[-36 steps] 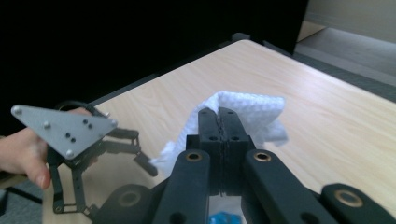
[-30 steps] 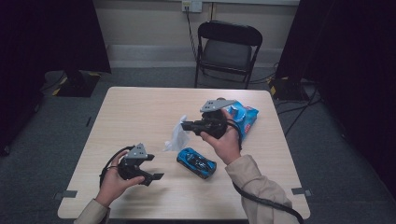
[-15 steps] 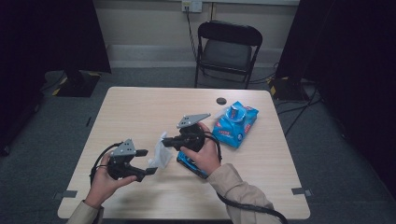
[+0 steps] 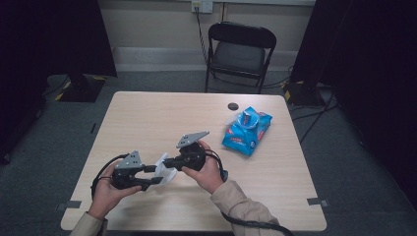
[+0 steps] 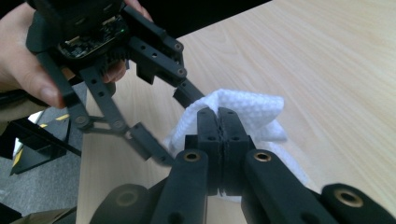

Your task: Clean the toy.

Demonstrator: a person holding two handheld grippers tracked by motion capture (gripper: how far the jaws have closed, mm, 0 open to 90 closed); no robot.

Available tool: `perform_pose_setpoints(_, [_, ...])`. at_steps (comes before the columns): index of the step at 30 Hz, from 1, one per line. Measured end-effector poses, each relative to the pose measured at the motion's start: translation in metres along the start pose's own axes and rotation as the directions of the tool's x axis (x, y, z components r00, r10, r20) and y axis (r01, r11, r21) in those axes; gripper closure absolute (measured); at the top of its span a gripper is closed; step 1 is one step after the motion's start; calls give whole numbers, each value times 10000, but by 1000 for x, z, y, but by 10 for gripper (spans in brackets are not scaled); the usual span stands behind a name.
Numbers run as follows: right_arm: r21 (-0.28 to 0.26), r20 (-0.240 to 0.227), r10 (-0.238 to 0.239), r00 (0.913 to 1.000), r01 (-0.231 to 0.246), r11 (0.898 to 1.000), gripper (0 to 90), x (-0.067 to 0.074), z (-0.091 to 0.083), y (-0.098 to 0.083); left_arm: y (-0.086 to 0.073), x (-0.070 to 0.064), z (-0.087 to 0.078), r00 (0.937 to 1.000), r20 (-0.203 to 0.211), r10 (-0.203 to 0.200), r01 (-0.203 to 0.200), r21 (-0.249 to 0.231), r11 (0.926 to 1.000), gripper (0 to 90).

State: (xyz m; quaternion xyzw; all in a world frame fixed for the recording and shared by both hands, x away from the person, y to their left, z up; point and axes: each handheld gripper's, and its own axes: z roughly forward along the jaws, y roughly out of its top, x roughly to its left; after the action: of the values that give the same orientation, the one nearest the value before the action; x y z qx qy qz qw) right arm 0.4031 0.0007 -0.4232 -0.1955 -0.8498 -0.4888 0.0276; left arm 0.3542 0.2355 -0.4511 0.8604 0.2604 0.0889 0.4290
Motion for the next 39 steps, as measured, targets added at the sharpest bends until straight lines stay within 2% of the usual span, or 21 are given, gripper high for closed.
perform_pose_setpoints(1, [5,-40,56,10000,-56,10000,891,0,3,-2,-1,1,4,9988,321,-380,372,231,9990,576])
perform_pose_setpoints(2, [5,-40,56,10000,-56,10000,891,0,3,-2,-1,1,4,9988,321,-380,372,231,9990,599])
perform_pose_setpoints(3, [97,-66,40,10000,-40,9999,880,1,6,-4,-2,1,8,9964,400,-745,718,654,9953,683])
perform_pose_setpoints(5, [180,-134,61,9999,-58,9998,857,1,8,-7,-1,1,10,9954,287,-910,884,830,9926,741])
perform_pose_setpoints(6, [195,-116,50,9999,-47,9998,826,1,8,-8,-1,0,12,9936,322,-1087,1051,982,9896,807])
perform_pose_setpoints(8, [189,-98,75,9999,-73,9998,739,1,7,-10,0,1,13,9924,334,-1185,1141,1114,9872,846])
perform_pose_setpoints(9, [160,-57,109,9999,-108,9998,675,1,5,-11,0,1,16,9902,327,-1357,1305,1290,9830,858])
perform_pose_setpoints(12, [116,267,81,9996,-84,9999,541,-1,-6,-14,-1,1,19,9886,336,-1467,1401,1489,9789,862])
perform_pose_setpoints(14, [180,652,-79,9978,68,9998,443,-3,-16,-17,-2,1,20,9903,68,-1391,1361,1631,9772,862])
perform_pose_setpoints(17, [160,1042,-99,9945,83,9998,320,-8,-32,-27,-4,2,21,9867,137,-1620,1573,1730,9723,862])
perform_pose_setpoints(20, [166,1340,-208,9908,188,9997,296,-11,-44,-35,-5,3,22,9863,95,-1649,1604,1829,9700,861])
perform_pose_setpoints(21, [158,1649,-181,9861,157,9998,251,-14,-56,-44,-6,3,23,9855,22,-1696,1657,2006,9656,860])
perform_pose_setpoints(22, [158,1649,-181,9861,157,9998,251,-14,-56,-44,-6,3,23,9855,22,-1696,1657,2006,9656,857])
perform_pose_setpoints(23, [203,1953,-191,9805,154,9997,228,-16,-66,-53,-8,4,25,9856,-1,-1692,1656,2059,9644,854])
perform_pose_setpoints(27, [408,2574,-193,9661,91,9991,184,-19,-82,-72,-11,6,27,9841,-45,-1775,1741,2214,9595,842])
perform_pose_setpoints(30, [451,2687,-149,9631,28,9990,176,-21,-87,-82,-12,6,28,9841,-24,-1777,1737,2268,9583,829])
perform_pose_setpoints(31, [511,2846,-199,9584,56,9987,164,-21,-89,-87,-12,7,28,9834,-8,-1817,1772,2269,9577,829])
perform_pose_setpoints(33, [617,2983,-221,9542,38,9981,156,-22,-94,-101,-13,7,29,9844,-20,-1762,1719,2298,9579,827])
perform_pose_setpoints(34, [617,2983,-221,9542,38,9981,156,-22,-94,-101,-13,7,29,9844,-20,-1762,1719,2298,9579,823])
perform_pose_setpoints(35, [642,3118,-244,9498,46,9979,149,-23,-97,-110,-13,7,29,9840,-9,-1779,1731,2349,9565,822])
perform_pose_setpoints(39, [709,3225,-30,9466,-210,9973,148,-27,-100,-127,-14,8,31,9847,20,-1741,1689,2328,9577,817])
